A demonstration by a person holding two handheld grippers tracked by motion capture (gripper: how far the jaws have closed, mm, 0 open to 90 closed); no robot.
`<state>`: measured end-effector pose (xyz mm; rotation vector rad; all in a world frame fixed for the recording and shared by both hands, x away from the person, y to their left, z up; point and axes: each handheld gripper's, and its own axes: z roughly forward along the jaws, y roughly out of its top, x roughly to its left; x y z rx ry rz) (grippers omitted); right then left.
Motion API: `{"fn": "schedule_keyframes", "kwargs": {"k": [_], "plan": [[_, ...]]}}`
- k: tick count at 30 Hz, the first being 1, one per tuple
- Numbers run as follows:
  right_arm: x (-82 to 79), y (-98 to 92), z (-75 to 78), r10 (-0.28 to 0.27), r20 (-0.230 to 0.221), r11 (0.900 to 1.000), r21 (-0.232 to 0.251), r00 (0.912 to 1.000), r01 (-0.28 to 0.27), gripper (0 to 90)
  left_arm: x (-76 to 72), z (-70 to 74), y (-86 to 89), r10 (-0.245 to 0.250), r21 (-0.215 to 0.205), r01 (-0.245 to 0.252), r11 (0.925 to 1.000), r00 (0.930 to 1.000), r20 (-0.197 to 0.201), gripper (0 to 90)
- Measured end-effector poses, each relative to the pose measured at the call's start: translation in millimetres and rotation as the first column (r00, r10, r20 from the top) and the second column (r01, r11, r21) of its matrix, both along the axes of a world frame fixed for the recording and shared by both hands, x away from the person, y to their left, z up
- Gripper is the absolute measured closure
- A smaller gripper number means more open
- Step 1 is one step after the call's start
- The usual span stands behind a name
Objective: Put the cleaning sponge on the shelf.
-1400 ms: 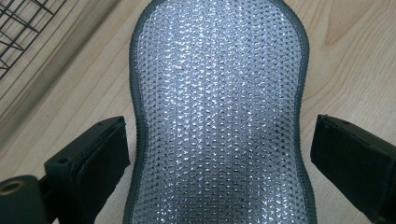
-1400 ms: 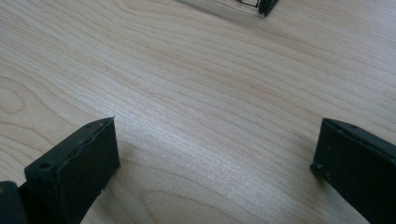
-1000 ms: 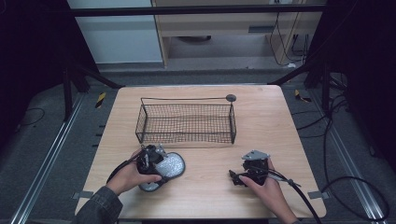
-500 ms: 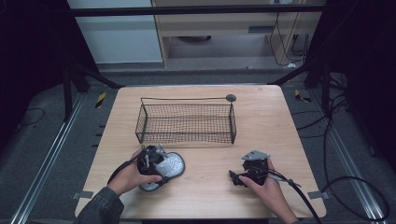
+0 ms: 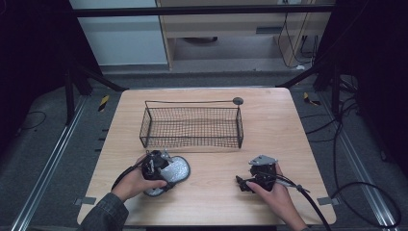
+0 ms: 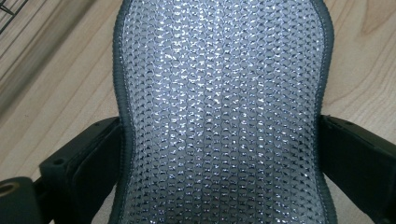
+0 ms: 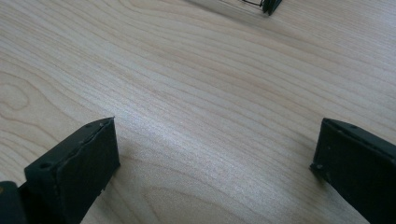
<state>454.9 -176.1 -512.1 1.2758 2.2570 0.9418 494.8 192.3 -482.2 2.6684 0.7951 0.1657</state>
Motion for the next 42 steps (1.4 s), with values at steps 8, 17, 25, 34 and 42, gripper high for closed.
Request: {"fn": "schedule_keyframes", "kwargs": {"k": [8,17,25,34,42], "plan": [[-0.1,0.0,0.0,0.0,-0.001,1.0,0.0,1.0,0.0,0.4,0.9,7.1,2.3,0.016,-0.002,-0.016,0.9999,0.9997,0.017,4.6],[0.0,0.0,-0.1,0.002,0.0,1.0,0.0,1.0,-0.002,0.4,-1.6,23.5,4.3,-0.014,0.003,0.014,0.9999,0.9988,0.047,4.7],[0.0,0.0,0.0,0.003,-0.001,1.0,0.0,1.0,-0.003,0.4,0.1,41.2,8.3,-0.025,0.022,0.023,0.9995,0.9959,0.087,4.8],[-0.1,0.0,0.0,0.003,-0.001,1.0,0.0,1.0,-0.003,0.4,1.8,62.7,6.7,-0.054,0.051,0.047,0.9976,0.989,0.138,4.9],[0.1,-0.1,0.0,0.004,0.0,1.0,-0.001,1.0,-0.004,0.4,4.8,77.8,6.2,-0.074,0.071,0.063,0.9954,0.9828,0.169,5.0]]}}
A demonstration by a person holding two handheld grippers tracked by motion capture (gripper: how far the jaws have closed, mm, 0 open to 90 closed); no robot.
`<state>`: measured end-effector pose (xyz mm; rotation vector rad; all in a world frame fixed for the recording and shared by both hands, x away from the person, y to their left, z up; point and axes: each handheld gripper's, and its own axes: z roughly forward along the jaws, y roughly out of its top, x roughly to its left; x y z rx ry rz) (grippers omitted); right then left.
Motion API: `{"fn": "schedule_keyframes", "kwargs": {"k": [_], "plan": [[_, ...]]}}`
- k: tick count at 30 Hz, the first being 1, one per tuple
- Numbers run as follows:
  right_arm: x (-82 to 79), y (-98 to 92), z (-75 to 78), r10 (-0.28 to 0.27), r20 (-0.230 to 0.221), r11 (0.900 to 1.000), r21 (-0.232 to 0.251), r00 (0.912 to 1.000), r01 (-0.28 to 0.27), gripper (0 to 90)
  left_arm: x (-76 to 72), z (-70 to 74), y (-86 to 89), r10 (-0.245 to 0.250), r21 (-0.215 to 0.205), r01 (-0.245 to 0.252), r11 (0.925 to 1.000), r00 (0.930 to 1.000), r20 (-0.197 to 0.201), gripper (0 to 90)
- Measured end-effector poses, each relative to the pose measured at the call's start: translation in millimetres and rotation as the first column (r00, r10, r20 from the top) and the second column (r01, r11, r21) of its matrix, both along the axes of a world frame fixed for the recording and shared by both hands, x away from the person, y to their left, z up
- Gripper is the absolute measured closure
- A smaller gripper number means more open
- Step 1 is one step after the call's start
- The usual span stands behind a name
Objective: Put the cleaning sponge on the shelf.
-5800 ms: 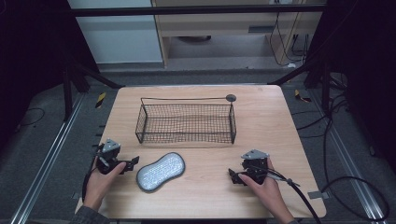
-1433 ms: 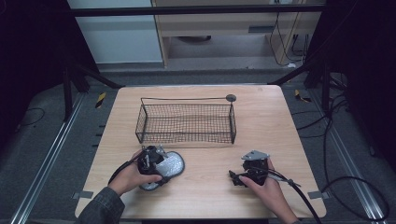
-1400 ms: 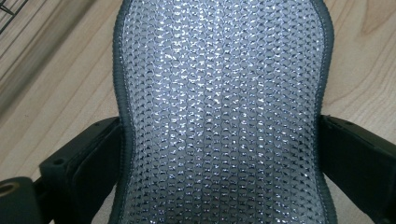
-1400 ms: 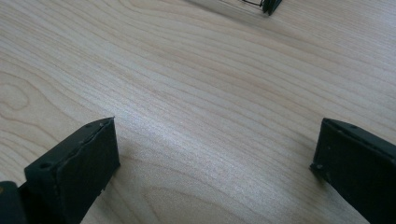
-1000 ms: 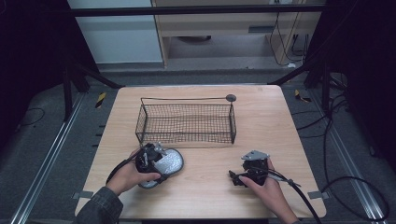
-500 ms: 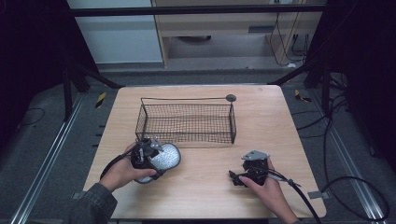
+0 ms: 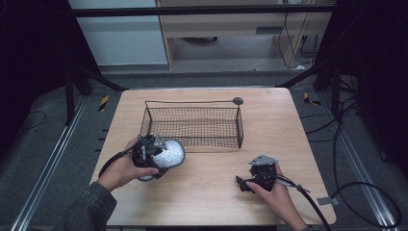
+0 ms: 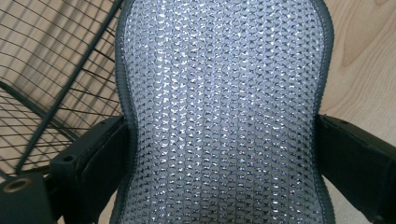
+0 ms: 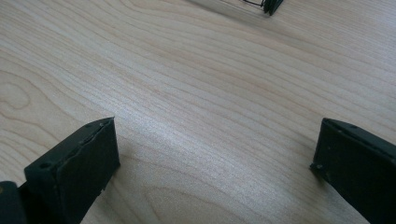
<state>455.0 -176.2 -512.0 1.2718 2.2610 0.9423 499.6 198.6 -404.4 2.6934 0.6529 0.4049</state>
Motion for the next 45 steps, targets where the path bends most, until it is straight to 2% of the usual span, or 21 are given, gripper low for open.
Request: {"fn": "schedule_keyframes", "kwargs": {"k": [7,12,17,22,27,38,45], "plan": [[0.0,0.0,0.1,0.0,-0.001,1.0,-0.001,1.0,0.0,0.4,6.0,18.1,-0.9,-0.013,0.015,0.012,0.9998,0.9995,0.028,5.0],[0.1,0.0,0.1,0.001,0.0,1.0,-0.001,1.0,-0.001,0.4,12.5,33.8,-2.6,-0.029,0.04,0.027,0.9988,0.998,0.057,5.0],[0.0,0.0,0.0,0.0,0.0,1.0,-0.001,1.0,0.0,0.4,18.1,42.4,-4.3,-0.038,0.059,0.034,0.9977,0.9962,0.078,5.1],[0.1,0.0,0.0,0.0,0.0,1.0,-0.001,1.0,0.0,0.4,21.0,47.8,-6.5,-0.045,0.071,0.039,0.9967,0.995,0.089,5.2],[0.0,0.2,0.0,-0.001,-0.001,1.0,0.0,1.0,0.001,0.4,25.4,52.3,-12.1,-0.068,0.111,0.056,0.9922,0.9917,0.109,5.3],[0.1,0.1,0.1,0.001,-0.001,1.0,-0.001,1.0,-0.001,0.4,33.3,62.6,-18.6,-0.096,0.152,0.075,0.9856,0.9864,0.133,5.5],[0.2,0.1,0.1,0.001,-0.002,1.0,-0.001,1.0,-0.001,0.4,37.8,68.1,-18.4,-0.105,0.157,0.08,0.9844,0.9816,0.159,5.5]]}}
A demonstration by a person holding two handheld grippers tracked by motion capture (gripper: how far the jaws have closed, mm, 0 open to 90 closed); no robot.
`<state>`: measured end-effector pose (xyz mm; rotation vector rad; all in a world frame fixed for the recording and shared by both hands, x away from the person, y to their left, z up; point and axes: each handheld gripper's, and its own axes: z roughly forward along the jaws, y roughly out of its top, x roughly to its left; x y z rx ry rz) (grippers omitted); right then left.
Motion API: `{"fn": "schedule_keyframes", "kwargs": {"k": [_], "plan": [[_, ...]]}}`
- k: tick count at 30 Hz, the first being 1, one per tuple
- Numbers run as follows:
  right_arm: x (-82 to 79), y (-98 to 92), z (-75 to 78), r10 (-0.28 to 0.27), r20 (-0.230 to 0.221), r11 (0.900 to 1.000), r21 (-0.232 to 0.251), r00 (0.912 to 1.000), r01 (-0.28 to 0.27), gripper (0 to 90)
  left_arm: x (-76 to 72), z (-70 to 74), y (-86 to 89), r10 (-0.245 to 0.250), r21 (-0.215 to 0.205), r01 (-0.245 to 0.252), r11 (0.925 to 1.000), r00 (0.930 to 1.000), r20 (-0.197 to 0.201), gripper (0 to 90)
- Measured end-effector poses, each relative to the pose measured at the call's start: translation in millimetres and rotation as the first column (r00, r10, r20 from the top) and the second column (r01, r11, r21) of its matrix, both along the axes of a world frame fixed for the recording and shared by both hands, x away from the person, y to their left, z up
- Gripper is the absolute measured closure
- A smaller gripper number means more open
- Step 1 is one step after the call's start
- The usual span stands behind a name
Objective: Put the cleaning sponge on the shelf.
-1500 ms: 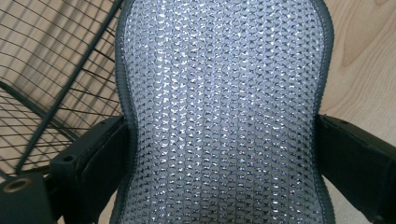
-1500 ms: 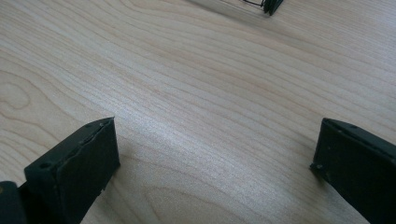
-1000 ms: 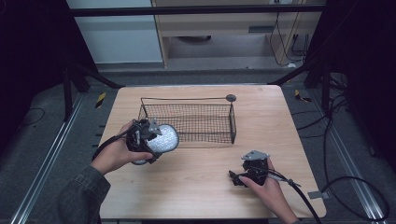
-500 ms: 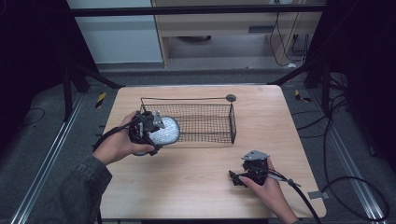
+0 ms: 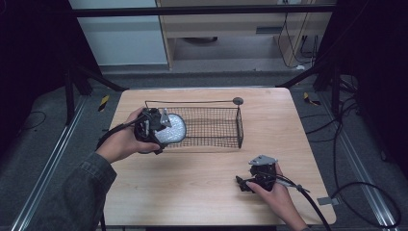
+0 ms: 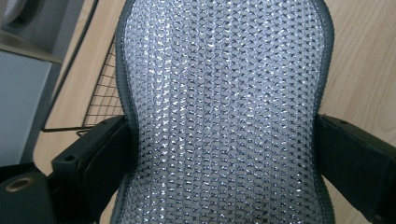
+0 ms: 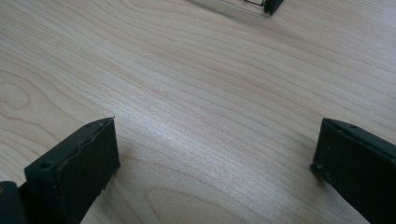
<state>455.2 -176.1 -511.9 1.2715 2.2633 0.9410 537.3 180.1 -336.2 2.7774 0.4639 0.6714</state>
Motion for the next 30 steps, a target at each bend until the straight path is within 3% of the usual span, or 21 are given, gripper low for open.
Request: {"fn": "schedule_keyframes", "kwargs": {"k": [11,30], "plan": [[0.1,-0.1,0.1,0.001,0.0,1.0,-0.001,1.0,-0.001,0.4,5.0,9.0,0.0,-0.019,0.014,0.019,0.9997,0.9994,0.03,5.6],[-0.1,0.0,-0.2,-0.001,0.002,1.0,0.002,1.0,0.001,0.4,23.5,21.2,-4.8,-0.013,0.031,0.011,0.9994,0.9992,0.037,5.6]]}}
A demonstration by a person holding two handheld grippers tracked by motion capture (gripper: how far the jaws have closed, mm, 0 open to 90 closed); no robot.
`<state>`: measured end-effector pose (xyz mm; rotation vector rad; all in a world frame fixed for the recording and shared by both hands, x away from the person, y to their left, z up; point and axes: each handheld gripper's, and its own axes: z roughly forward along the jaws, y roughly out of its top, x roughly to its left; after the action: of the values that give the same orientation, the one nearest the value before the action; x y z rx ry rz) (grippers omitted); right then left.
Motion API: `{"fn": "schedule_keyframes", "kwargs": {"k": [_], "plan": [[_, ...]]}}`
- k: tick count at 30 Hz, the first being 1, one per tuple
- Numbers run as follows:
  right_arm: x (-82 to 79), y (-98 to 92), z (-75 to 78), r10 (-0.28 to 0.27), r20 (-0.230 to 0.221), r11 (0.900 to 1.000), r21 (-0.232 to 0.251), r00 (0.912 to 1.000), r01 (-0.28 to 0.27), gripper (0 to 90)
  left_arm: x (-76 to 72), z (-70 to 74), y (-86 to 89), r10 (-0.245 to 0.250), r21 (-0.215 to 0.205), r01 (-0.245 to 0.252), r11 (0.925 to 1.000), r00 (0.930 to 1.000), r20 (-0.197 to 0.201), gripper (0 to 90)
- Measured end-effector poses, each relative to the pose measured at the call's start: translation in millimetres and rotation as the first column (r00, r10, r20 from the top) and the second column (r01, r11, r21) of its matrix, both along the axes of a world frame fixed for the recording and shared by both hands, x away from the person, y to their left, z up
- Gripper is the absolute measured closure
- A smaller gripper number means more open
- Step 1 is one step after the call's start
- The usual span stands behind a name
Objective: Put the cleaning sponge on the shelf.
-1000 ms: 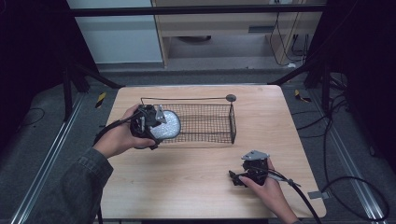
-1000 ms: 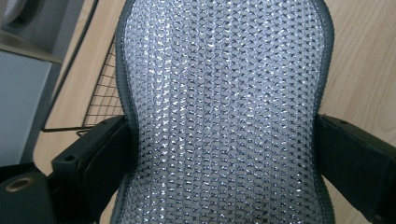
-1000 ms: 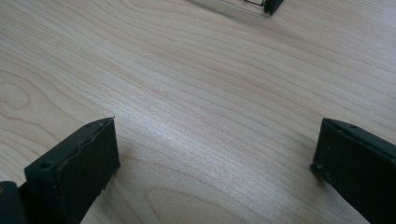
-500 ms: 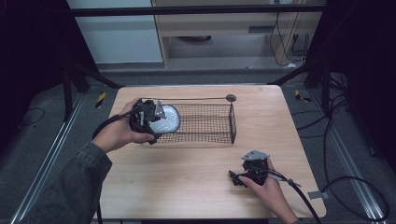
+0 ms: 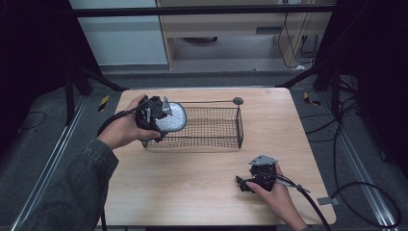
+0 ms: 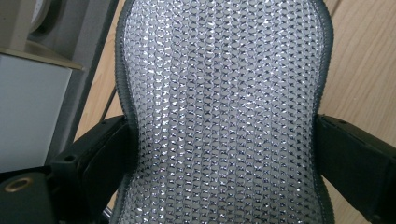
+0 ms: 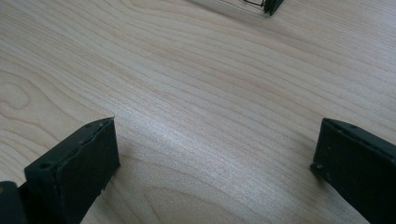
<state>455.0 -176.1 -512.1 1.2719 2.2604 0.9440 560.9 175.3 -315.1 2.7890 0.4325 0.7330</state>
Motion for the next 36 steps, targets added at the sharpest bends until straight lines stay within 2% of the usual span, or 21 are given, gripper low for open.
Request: {"fn": "schedule_keyframes", "kwargs": {"k": [3,4,8,17,26,36], "plan": [[-0.1,0.0,-0.1,-0.001,0.0,1.0,0.001,1.0,0.001,0.4,4.9,1.1,0.8,-0.006,0.007,0.006,1.0,0.9996,0.027,5.8],[-0.2,0.0,-0.1,-0.002,0.0,1.0,0.002,1.0,0.002,0.4,7.6,1.7,1.6,-0.007,0.006,0.006,1.0,0.9986,0.053,6.0],[-0.1,0.1,-0.3,-0.002,0.002,1.0,-0.001,1.0,0.002,0.4,16.1,0.9,5.4,-0.001,-0.009,0.002,1.0,0.9977,0.068,6.9],[-0.3,0.2,-0.1,-0.004,0.001,1.0,0.001,1.0,0.004,0.4,29.7,-13.6,6.7,-0.019,0.02,0.018,0.9997,0.9988,0.046,9.3],[-0.4,0.2,-0.2,-0.004,0.001,1.0,0.001,1.0,0.004,0.4,38.1,-23.7,-1.5,-0.043,0.017,0.042,0.999,0.9989,0.022,9.9],[-0.2,0.0,-0.3,-0.003,0.003,1.0,-0.001,1.0,0.003,0.4,55.1,-35.5,-2.7,-0.043,-0.013,0.043,0.999,0.9991,-0.003,9.8]]}}
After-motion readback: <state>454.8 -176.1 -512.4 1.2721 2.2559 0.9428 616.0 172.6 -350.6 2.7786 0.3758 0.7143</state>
